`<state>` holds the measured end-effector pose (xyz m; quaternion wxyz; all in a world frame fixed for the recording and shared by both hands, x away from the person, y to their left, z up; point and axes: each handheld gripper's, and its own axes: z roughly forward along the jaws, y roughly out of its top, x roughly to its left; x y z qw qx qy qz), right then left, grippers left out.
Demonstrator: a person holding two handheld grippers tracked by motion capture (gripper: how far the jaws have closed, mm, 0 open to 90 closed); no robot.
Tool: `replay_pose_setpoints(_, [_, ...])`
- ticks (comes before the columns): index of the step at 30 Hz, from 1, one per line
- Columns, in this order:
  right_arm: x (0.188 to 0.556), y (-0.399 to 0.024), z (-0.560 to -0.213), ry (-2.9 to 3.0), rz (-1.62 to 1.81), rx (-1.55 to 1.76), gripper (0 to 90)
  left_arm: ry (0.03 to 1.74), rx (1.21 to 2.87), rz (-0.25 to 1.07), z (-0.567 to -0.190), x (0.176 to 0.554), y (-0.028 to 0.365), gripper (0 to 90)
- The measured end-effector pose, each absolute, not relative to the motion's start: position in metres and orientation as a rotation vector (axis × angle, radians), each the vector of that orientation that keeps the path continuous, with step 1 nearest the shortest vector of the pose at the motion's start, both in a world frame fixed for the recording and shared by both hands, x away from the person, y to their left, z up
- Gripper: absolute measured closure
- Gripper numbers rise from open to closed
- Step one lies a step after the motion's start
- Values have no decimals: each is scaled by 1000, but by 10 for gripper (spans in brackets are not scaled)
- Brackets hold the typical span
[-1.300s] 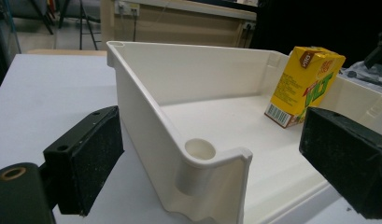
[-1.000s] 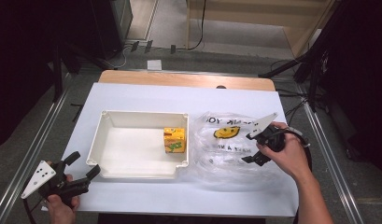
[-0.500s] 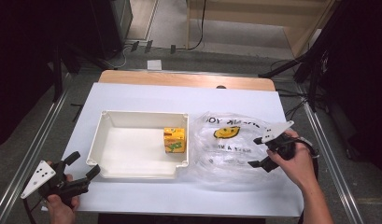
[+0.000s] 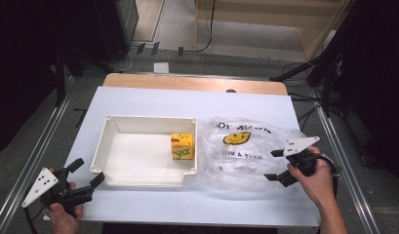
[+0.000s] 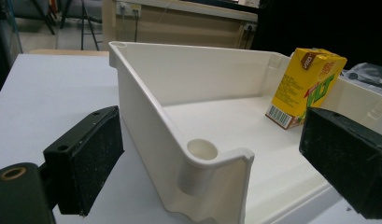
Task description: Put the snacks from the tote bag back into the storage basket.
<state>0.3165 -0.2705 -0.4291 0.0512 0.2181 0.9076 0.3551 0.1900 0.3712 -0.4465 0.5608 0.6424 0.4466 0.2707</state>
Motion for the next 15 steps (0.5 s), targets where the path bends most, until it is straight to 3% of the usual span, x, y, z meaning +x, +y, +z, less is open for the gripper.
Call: replay_pose_setpoints(15, [300,-293,-443,2638,1230,720,136,1054,1510,633,-447,190,372,70])
